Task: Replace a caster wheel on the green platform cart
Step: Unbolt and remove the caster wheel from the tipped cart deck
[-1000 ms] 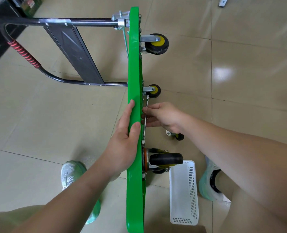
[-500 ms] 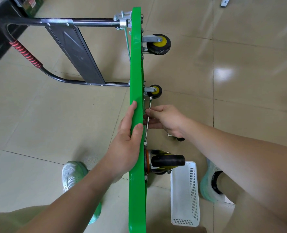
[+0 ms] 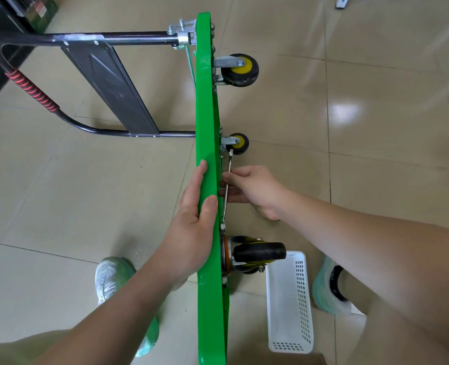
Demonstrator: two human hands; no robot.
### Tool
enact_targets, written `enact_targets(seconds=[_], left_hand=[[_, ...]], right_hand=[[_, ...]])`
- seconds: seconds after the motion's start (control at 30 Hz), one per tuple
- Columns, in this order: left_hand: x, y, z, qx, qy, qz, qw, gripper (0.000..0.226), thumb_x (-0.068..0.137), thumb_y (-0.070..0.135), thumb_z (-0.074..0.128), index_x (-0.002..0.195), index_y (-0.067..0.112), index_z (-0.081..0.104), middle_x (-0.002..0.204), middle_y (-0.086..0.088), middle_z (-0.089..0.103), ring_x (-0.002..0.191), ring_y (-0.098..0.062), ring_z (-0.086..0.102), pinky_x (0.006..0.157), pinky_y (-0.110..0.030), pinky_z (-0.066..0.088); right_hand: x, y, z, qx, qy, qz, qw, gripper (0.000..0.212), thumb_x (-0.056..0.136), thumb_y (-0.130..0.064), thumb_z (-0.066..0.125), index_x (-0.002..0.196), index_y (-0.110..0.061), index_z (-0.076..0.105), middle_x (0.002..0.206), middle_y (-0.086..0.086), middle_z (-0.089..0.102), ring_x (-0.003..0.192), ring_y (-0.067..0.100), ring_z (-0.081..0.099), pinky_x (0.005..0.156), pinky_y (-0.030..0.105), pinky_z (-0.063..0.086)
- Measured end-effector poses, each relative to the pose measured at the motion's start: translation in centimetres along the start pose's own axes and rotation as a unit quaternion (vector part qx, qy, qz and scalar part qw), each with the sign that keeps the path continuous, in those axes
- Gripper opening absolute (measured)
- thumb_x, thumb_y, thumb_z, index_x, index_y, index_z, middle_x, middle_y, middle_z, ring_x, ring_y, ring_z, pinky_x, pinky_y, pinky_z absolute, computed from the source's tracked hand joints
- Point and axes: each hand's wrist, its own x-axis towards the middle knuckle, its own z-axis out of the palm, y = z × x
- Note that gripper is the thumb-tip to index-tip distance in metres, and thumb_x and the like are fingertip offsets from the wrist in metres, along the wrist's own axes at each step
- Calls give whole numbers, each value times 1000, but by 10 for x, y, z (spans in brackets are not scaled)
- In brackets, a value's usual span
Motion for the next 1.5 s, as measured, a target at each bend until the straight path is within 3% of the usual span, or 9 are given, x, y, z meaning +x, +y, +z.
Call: enact_targets(seconds=[0.17,0.37,0.57,0.67,0.8,0.93,1.13,1.33,1.5], left_hand=[[0,2,-1,1,-7,-5,1000,58,111,30,35,155,60,14,162,27,27,146,9,28,127,-29,21],[1,1,2,-5,6,6,1000,58,110,25,37,158,52,17,162,24,29,147,11,26,127,-25,18],[1,0,3,-14,12,1,1000,57,111,25,37,156,55,19,159,23,35,144,6,35,126,-32,26],[2,-1,4,-9,14,1,1000,56,111,28,37,156,57,19,159,25,34,143,8,36,126,-31,26],[1,0,3,-9,8,-1,1000,57,111,28,36,157,57,18,159,27,32,141,12,34,125,-25,25],[2,0,3,-4,7,4,1000,57,111,26,36,157,54,18,159,29,31,136,22,32,114,-4,23],[2,-1,2,1,5,9,1000,57,111,26,36,157,54,16,162,25,28,148,8,26,127,-27,20],[1,-3,0,5,2,10,1000,58,111,27,37,156,56,16,162,27,26,146,13,23,123,-17,17],[3,-6,-1,0,-6,9,1000,58,111,29,37,156,60,16,162,27,28,145,14,25,119,-14,18]], right_hand=[[-30,-9,5,-11,16,-83,996,13,99,-9,61,100,-14,73,92,1,77,86,16,75,79,31,62],[-75,-4,10,-81,-15,-193,978,33,92,1,67,94,-32,74,92,-10,78,93,7,74,92,29,58],[-68,-17,2,-86,44,-236,967,22,91,-3,70,102,-21,75,95,2,78,92,16,76,85,35,61],[-55,-28,-2,-49,52,-201,977,19,94,-3,68,98,-21,73,91,3,77,89,20,76,83,38,62],[-35,-31,-8,-27,53,-125,990,11,98,-7,63,106,-6,70,93,8,73,83,21,76,77,35,62],[-18,-24,-10,-37,17,-78,996,12,99,-11,63,104,-4,71,96,13,74,88,28,76,82,41,62],[-3,-17,-10,-42,-8,-30,999,22,98,-12,64,111,6,67,100,19,72,82,28,74,77,38,62],[5,-4,-4,-27,-41,52,997,34,97,-11,64,124,9,61,118,27,68,94,36,70,86,45,61],[7,2,-1,8,-31,74,997,36,96,-9,64,126,11,59,119,29,68,87,33,71,76,40,63]])
